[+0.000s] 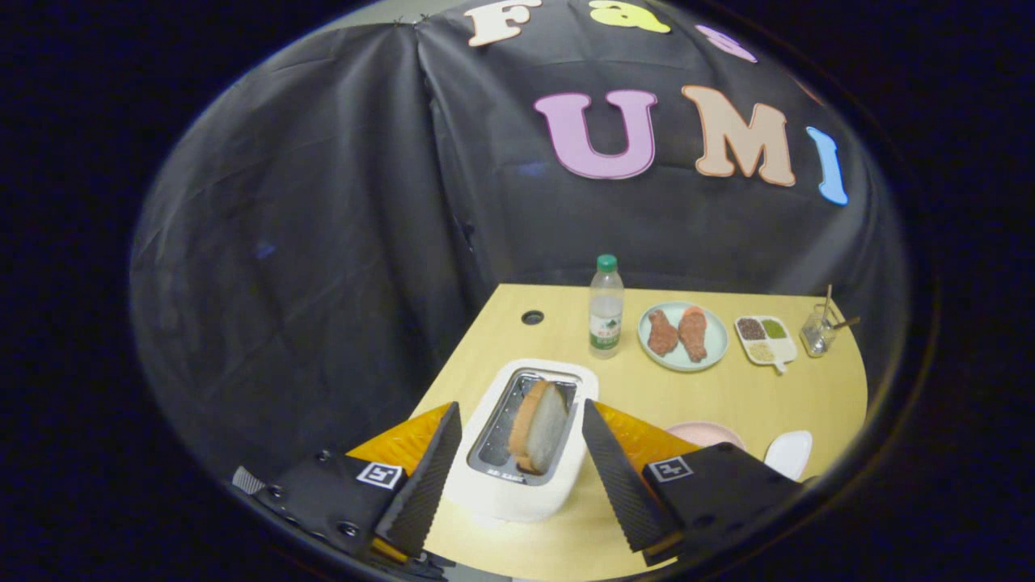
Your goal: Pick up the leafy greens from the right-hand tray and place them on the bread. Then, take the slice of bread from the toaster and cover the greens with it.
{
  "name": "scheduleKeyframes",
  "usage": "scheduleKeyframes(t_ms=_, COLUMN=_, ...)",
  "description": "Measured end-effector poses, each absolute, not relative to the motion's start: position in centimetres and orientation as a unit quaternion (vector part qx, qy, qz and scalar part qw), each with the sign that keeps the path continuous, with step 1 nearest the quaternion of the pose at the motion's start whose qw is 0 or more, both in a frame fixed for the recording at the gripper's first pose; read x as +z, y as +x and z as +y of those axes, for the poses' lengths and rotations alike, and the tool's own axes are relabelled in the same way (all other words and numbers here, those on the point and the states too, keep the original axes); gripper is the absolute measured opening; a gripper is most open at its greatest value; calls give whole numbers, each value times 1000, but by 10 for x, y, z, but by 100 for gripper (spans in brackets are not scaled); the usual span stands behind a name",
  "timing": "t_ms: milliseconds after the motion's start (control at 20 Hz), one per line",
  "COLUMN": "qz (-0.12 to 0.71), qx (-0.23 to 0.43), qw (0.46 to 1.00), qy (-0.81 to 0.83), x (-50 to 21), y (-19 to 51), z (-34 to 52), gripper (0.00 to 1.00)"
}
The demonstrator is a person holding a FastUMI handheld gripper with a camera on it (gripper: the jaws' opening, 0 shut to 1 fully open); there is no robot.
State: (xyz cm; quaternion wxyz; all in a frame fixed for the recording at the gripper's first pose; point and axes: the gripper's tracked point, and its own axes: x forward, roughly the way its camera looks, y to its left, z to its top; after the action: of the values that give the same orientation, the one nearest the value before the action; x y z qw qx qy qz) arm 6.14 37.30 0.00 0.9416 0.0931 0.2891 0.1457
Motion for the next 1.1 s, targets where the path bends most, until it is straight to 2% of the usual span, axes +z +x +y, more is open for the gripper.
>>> scheduleKeyframes(t_ms=100, qz=332, qx=125, qw=930, qy=93, x=-13, y=65, z=388, gripper=94)
scheduleKeyframes(t_ms=500, qz=454, qx=51, qw=887, qy=64, x=-61, y=85, z=388, gripper=61)
scheduleKeyframes(t_ms=900, qz=527, qx=60, qw=847, qy=29, x=-89, y=86, z=387, gripper=29)
scheduleKeyframes(t_ms=950, qz=528, qx=58, qw=846, qy=33, x=-86, y=86, z=387, gripper=22)
scheduleKeyframes(t_ms=1100, qz=532, qx=51, qw=845, qy=26, x=-84, y=86, z=373, gripper=16)
